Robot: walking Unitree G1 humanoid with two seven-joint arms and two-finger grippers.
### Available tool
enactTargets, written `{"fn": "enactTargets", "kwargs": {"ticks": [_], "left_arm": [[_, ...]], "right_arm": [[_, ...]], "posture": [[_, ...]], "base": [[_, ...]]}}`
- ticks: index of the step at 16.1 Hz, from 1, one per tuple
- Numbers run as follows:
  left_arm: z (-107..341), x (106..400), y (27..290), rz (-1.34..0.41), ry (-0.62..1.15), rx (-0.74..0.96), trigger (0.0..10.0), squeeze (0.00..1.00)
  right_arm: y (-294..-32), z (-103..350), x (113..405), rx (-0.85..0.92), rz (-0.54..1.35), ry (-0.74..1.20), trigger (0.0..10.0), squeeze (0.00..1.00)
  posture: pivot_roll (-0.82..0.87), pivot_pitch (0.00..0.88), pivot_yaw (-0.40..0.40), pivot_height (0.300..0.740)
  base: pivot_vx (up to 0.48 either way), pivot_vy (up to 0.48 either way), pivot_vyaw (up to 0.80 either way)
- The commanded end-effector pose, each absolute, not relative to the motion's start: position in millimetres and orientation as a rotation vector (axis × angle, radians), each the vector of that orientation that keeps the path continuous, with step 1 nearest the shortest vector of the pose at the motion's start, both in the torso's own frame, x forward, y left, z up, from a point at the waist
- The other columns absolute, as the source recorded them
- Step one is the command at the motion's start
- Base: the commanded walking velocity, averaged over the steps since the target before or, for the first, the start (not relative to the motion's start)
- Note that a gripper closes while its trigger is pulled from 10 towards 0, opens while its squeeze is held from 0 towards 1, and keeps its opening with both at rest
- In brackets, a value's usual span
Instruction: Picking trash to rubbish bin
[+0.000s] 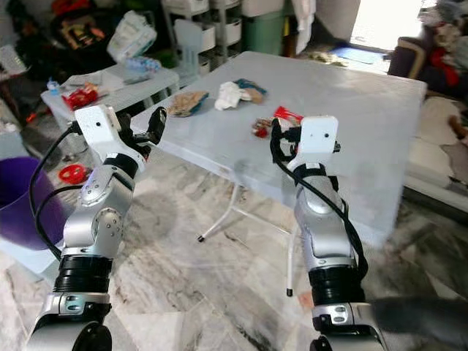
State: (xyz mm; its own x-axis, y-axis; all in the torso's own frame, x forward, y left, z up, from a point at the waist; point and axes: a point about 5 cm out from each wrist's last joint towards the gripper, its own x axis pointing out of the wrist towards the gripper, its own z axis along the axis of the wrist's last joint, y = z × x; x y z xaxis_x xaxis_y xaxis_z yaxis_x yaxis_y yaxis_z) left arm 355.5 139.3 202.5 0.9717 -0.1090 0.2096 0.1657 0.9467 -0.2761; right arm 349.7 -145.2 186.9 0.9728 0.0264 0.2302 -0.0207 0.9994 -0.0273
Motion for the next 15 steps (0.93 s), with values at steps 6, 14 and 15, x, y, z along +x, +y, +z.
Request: {"fn": "enactTargets", "kwargs": {"ticks": [6,14,15], "left_arm": [[209.1,355.2,142.3,-0.144,-0.217,-0.287,10.0,0.00],[209.6,355.3,141.0,-0.149,-0.218,-0.282,10.0,0.00],[209.6,355.4,141.4,-0.149,-0.218,-0.282,10.0,0.00]], "right_arm": [[-139.1,194.2,350.2,-0.041,0.055,-0.257,10.0,0.00],[-137.9,193.0,349.4,-0.049,0.057,-0.257,10.0,0.00],[-137.8,192.4,349.3,-0.048,0.056,-0.256,10.0,0.00]], "posture": [[0.01,0.000,0.041,0.740],[0.01,0.000,0.045,0.740],[0.01,0.000,0.046,0.740]], "base": [[0.387,0.000,0.00],[0.387,0.030,0.00],[0.398,0.000,0.00]]}}
